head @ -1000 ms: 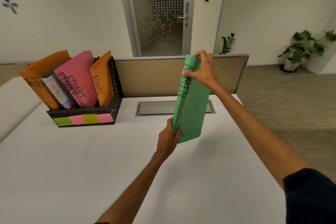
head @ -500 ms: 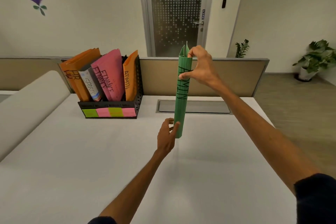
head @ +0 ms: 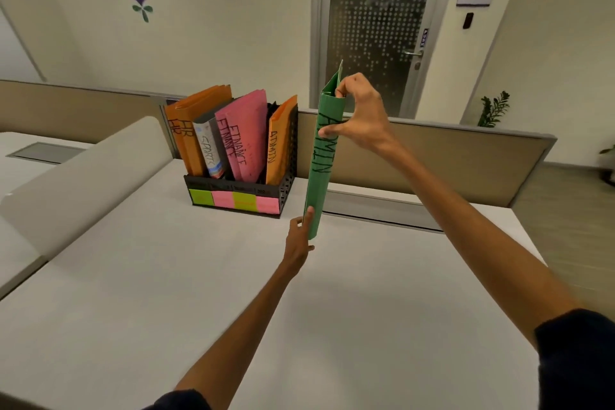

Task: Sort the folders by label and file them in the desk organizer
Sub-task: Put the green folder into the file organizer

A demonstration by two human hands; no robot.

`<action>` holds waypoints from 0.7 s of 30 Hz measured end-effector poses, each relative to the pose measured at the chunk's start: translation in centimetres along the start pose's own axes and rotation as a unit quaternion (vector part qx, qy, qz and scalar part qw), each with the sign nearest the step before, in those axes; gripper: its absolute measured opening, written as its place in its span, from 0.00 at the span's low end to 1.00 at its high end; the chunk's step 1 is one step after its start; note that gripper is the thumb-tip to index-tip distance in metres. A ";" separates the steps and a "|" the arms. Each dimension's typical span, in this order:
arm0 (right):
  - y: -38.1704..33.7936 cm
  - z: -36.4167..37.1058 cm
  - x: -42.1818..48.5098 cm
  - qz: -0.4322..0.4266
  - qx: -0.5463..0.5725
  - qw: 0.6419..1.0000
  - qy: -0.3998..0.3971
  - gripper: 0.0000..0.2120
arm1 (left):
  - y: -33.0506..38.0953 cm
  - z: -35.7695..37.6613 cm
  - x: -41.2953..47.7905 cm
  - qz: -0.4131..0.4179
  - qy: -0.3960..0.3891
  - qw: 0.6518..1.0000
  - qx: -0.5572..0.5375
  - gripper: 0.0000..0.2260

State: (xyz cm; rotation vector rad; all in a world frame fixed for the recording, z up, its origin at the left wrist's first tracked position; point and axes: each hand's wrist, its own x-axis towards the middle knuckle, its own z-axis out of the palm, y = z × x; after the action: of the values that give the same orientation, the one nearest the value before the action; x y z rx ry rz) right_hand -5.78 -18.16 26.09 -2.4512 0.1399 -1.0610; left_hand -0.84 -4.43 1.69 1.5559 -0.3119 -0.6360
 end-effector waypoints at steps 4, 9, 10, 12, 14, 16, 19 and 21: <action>-0.6 2.7 2.9 -0.010 0.019 1.000 -0.018 0.28 | 0.9 -2.2 2.2 0.021 0.000 0.999 -0.026 0.22; -0.6 6.0 6.4 -0.004 0.027 0.999 -0.031 0.27 | 2.0 -5.2 6.0 0.028 -0.017 0.999 -0.032 0.23; -0.6 6.7 7.1 -0.003 0.027 0.999 -0.033 0.27 | 2.3 -5.9 6.9 0.030 -0.023 0.999 -0.035 0.23; -0.5 8.1 8.5 -0.002 0.029 0.999 -0.037 0.27 | 2.8 -7.1 8.6 0.028 -0.028 0.998 -0.042 0.23; 0.0 9.7 9.7 0.003 0.027 0.999 -0.031 0.28 | 3.0 -8.2 10.3 0.012 -0.025 0.997 -0.069 0.22; 0.5 11.1 10.5 0.008 0.024 1.000 -0.015 0.28 | 3.1 -9.3 12.0 0.002 -0.018 0.995 -0.099 0.22; 1.1 13.3 11.4 0.020 0.026 0.999 0.001 0.28 | 3.2 -11.0 14.1 0.001 0.001 0.991 -0.131 0.24; 1.2 14.7 12.0 0.025 0.019 1.000 0.003 0.29 | 3.0 -12.3 15.0 -0.003 0.005 0.989 -0.148 0.26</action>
State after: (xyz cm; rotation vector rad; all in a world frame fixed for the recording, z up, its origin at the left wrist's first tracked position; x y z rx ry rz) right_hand 13.13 -16.99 24.73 -2.3982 0.1789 -1.0402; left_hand 18.70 -2.94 1.30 1.2747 -0.1951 -0.6467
